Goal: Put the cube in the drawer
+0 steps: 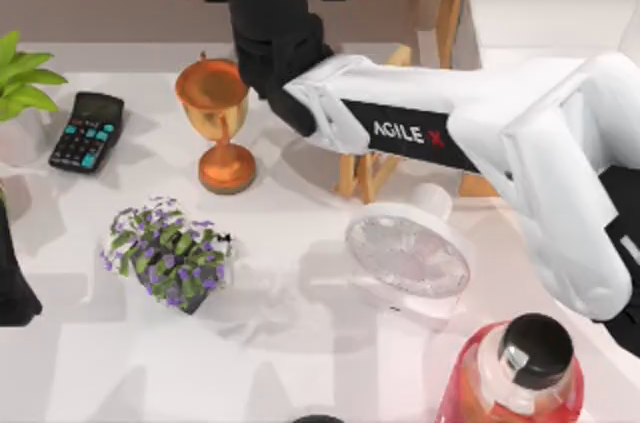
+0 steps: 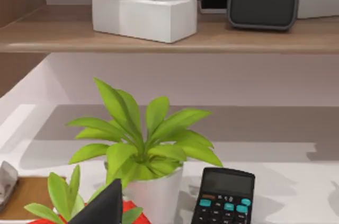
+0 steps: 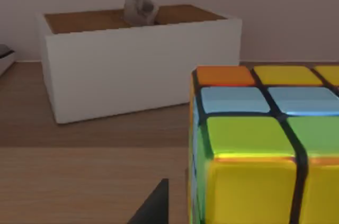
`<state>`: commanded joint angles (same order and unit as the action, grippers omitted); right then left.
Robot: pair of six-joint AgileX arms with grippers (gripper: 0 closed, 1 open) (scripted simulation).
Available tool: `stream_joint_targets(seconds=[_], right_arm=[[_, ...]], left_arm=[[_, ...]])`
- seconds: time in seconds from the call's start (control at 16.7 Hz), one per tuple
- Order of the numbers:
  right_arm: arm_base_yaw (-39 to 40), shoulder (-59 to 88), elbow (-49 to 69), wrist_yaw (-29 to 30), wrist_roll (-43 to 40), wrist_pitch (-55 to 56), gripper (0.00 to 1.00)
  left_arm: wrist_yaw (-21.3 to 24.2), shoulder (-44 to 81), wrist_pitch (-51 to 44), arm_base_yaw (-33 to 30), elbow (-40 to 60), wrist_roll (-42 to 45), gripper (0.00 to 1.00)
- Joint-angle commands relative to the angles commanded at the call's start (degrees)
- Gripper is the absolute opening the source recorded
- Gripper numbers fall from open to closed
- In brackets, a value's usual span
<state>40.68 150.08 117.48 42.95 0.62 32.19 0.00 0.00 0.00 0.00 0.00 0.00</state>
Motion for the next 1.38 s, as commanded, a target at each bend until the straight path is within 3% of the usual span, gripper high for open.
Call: stream_joint_targets(seconds=[0.42,1.38], right_arm=[[0.0,0.0,0.0,0.0,0.0,0.0,0.02],[1.8,-4.8,-5.7,0.7,-0.2,-0.3,0.00]], left_arm=[[0.0,0.0,0.0,0.0,0.0,0.0,1.00],[0.0,0.0,0.0,0.0,0.0,0.0,1.00]])
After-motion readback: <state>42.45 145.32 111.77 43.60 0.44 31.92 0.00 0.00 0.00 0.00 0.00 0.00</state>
